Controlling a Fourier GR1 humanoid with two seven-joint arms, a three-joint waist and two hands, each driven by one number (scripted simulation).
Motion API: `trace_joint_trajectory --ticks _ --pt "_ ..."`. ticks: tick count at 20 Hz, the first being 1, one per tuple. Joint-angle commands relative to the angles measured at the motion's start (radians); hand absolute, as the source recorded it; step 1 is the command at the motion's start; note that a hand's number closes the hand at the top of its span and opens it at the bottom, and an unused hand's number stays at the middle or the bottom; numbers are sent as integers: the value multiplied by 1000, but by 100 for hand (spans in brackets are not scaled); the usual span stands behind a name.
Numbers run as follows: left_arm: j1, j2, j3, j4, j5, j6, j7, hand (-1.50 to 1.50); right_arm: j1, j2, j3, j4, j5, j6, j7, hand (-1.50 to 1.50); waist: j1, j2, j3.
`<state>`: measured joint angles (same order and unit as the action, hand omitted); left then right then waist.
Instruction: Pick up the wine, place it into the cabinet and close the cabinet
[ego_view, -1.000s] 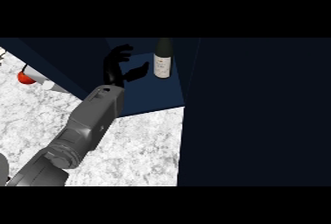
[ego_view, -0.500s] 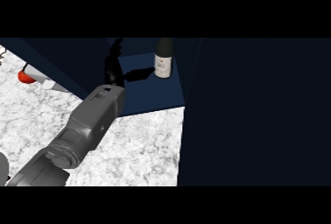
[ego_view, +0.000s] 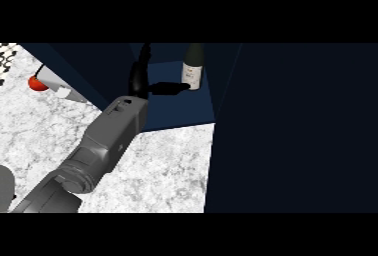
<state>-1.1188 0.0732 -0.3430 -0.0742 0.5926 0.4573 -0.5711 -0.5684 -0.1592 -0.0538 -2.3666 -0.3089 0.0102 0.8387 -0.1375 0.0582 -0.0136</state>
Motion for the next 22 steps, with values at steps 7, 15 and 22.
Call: trace_joint_trajectory --ticks 7,15,22 --pt "12 29 108 -127 91 -345 -173 -150 -13 -23 -24 -36 29 -56 60 -150 82 -43 10" --pt "29 -10 72 -241 45 -380 -31 -150 -33 -50 -8 -71 78 -130 142 -150 142 -68 13" --pt "157 -73 -16 -529 4 -277 32 -150 0 -65 -22 -85 44 -111 128 -150 154 -72 14"
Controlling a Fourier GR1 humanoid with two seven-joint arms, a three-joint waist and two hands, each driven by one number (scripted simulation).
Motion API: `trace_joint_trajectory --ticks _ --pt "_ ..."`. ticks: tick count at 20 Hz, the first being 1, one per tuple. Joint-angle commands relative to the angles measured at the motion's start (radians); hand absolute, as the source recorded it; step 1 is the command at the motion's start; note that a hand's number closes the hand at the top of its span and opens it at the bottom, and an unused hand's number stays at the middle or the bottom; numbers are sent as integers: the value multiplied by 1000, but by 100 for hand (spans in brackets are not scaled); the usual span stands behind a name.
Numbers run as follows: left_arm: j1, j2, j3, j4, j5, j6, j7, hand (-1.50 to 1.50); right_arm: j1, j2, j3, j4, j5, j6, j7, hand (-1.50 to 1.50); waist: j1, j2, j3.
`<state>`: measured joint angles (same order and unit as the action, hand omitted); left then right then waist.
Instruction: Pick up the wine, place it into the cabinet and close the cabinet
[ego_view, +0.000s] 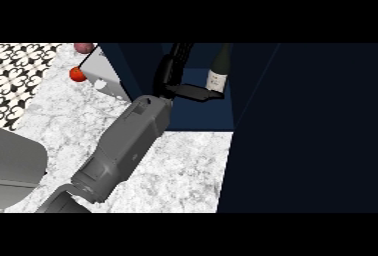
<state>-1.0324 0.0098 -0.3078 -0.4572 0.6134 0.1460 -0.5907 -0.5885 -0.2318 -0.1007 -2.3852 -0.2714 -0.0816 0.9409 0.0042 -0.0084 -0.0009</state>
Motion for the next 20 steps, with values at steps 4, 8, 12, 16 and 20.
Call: trace_joint_trajectory --ticks 4,8,12,16,20 --pt "165 -7 -110 -365 -56 88 129 -150 29 -5 19 -71 9 -21 27 -150 23 -8 1" --pt "219 -10 -212 -594 -16 250 251 -150 7 12 78 -78 45 -51 44 -150 9 -7 0" --pt "324 -9 -365 -778 -13 463 252 -150 27 -11 26 -50 -18 4 -20 -150 -5 0 1" --pt "430 -8 -404 -903 -41 538 236 -150 6 -1 70 -59 16 -34 9 -150 -8 4 1" --pt "505 -7 -387 -1022 -95 546 284 -150 -19 8 116 -66 85 -75 19 -150 0 3 0"
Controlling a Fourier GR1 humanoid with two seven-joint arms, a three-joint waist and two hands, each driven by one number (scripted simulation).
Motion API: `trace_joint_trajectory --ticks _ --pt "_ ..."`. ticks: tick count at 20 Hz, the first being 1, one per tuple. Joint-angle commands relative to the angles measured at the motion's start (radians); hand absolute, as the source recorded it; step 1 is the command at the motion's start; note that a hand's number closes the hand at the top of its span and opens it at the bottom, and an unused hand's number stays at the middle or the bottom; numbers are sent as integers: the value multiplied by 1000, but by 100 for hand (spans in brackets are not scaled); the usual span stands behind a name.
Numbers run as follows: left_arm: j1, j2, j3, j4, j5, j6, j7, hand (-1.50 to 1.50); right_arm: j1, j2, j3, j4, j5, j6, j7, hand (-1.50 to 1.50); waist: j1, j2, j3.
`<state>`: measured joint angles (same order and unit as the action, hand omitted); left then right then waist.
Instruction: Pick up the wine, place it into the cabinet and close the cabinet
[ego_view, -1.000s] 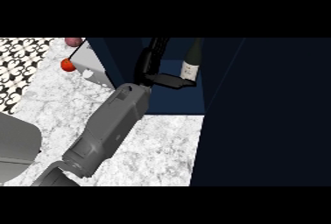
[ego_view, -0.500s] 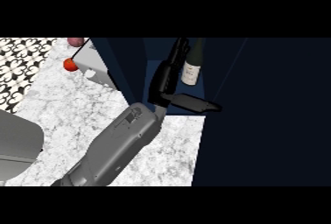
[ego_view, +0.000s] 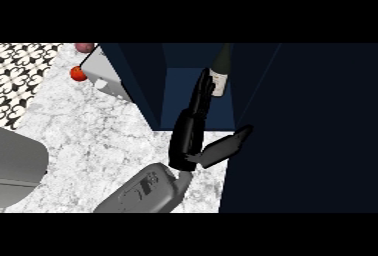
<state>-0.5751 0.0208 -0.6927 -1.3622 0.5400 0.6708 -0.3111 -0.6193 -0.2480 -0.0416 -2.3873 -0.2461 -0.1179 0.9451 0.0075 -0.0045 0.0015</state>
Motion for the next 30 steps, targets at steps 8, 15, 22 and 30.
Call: trace_joint_trajectory --ticks 8,15,22,30 --pt "352 88 -197 -449 -52 90 16 150 -34 -5 79 -71 91 -78 90 -150 0 -3 -3" --pt "566 339 -222 -732 -32 -50 -9 150 -20 17 84 -18 20 -45 33 -150 11 -1 -3" --pt "664 496 -102 -748 59 -238 -81 150 19 48 209 -115 -95 46 26 150 3 1 -3" --pt "873 671 101 -845 191 -413 -210 150 -51 188 417 -59 -26 -28 109 150 20 -4 -5"
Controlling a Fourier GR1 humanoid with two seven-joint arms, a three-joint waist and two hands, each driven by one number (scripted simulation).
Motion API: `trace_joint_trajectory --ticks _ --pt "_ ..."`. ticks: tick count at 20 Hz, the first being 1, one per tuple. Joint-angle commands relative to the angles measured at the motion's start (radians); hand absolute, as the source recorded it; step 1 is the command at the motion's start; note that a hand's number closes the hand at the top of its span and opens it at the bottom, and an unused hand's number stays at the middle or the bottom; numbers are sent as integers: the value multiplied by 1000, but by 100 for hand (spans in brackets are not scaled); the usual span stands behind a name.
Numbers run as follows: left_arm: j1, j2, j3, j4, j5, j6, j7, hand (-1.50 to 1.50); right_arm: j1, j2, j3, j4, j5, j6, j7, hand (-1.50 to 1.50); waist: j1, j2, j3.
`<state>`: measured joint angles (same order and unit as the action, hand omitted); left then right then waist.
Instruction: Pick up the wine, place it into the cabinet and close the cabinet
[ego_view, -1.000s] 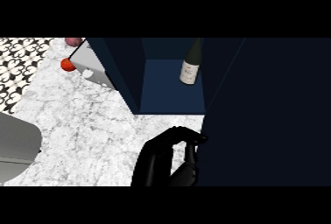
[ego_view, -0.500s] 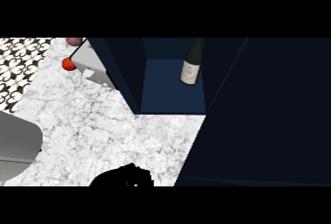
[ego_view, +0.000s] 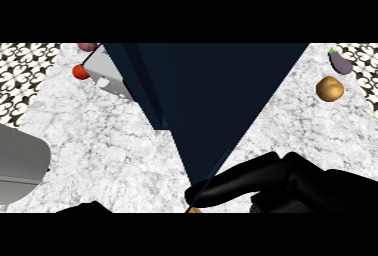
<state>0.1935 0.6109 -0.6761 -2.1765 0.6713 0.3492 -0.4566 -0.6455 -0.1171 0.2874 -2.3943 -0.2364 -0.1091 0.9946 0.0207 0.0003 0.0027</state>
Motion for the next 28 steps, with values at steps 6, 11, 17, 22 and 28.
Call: trace_joint_trajectory --ticks 6,11,17,22,28 --pt "226 212 325 -15 214 -272 -111 150 -170 115 271 91 89 -103 50 150 17 -12 -8" --pt "235 262 478 71 306 -432 -119 150 -303 116 367 329 138 -215 -99 150 13 -5 -6" --pt "305 323 571 92 398 -588 -90 150 -502 117 288 645 129 -295 -227 150 33 -1 -6" --pt "275 341 642 103 463 -620 -55 150 -634 117 258 891 72 -376 -347 150 35 4 -5" --pt "307 343 719 181 489 -722 -61 150 -695 117 182 1202 15 -327 -516 150 47 12 -6"
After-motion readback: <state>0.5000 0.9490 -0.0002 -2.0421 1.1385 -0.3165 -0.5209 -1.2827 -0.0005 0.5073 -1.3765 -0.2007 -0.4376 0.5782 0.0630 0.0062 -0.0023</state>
